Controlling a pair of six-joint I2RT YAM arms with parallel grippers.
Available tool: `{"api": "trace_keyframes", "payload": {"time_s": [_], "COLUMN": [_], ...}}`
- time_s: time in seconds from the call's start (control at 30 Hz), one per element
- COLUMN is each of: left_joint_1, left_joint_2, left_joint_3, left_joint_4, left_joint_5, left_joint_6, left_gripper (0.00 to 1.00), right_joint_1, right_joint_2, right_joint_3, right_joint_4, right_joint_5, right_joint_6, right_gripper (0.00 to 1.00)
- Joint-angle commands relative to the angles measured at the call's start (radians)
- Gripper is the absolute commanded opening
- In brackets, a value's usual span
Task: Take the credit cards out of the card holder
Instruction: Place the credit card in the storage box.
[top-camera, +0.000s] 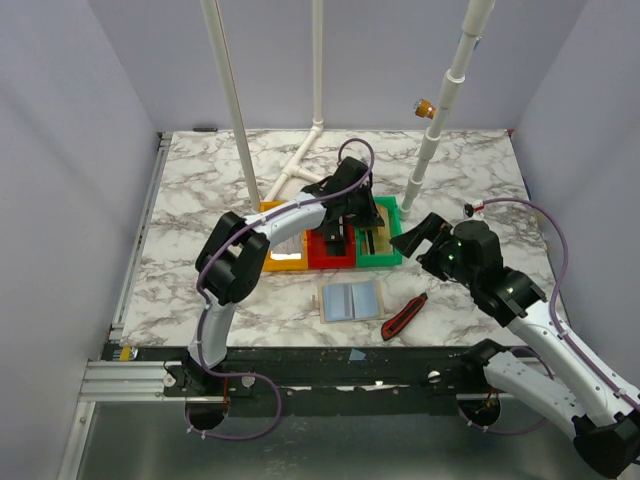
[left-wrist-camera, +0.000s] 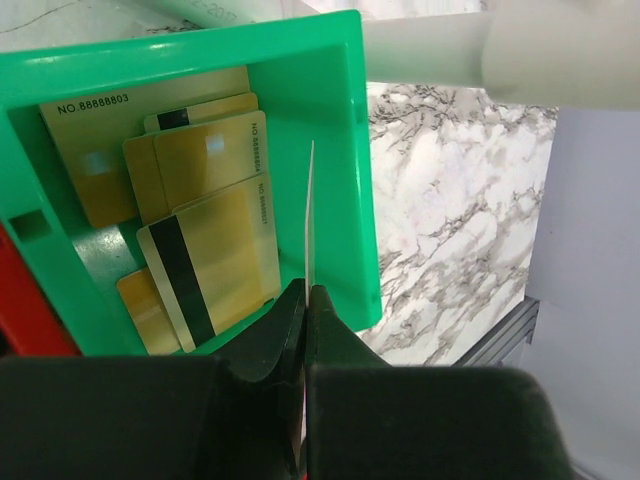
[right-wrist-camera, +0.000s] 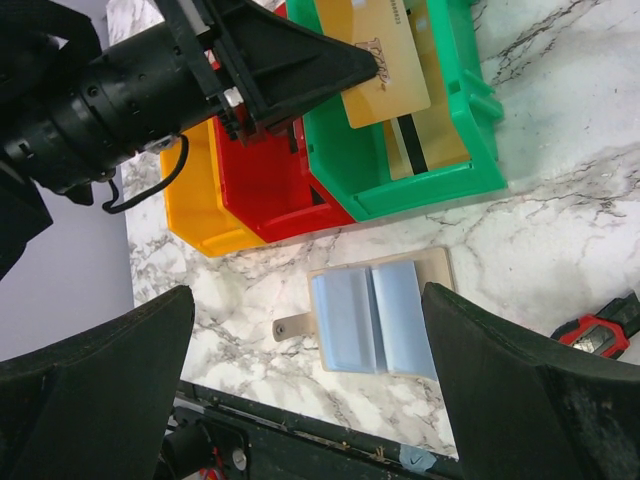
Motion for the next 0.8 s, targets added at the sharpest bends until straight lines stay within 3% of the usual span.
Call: {"api": "trace_keyframes", "payload": {"time_s": [0.0, 0.23, 0.37, 0.53, 0.77], "left_joint_1": [-0.008, -0.009, -0.009, -0.009, -0.009], "left_joint_2": [0.046, 0.073, 0.075, 0.049, -0.004], "left_joint_3": [0.044, 0.074, 0.088, 0.088, 0.091], "left_joint_4": [-0.002, -0.015, -0.024, -0.037, -0.049], "left_joint_5": [-0.018, -0.001, 0.009, 0.002, -0.006], "left_joint_6": [-0.006, 0.003, 0.012, 0.032, 0.052], "left_gripper": [0.0, 0.01, 0.12, 0.36, 0.48], "right_joint_1": [0.0, 0.0, 0.001, 0.001, 0.001], "right_joint_2": [0.0, 0.003, 0.001, 0.008, 0.019], "right_joint_3": [0.013, 0.015, 0.011, 0.007, -0.001], "right_joint_4": [-0.014, -0.011, -0.01, -0.001, 0.015], "right_joint_5": [-0.001, -0.009, -0.01, -0.019, -0.032], "right_joint_6": [-0.016, -0.02, -0.019, -0.02, -0.017], "right_gripper": [0.99, 0.99, 0.99, 0.99, 0.99]}}
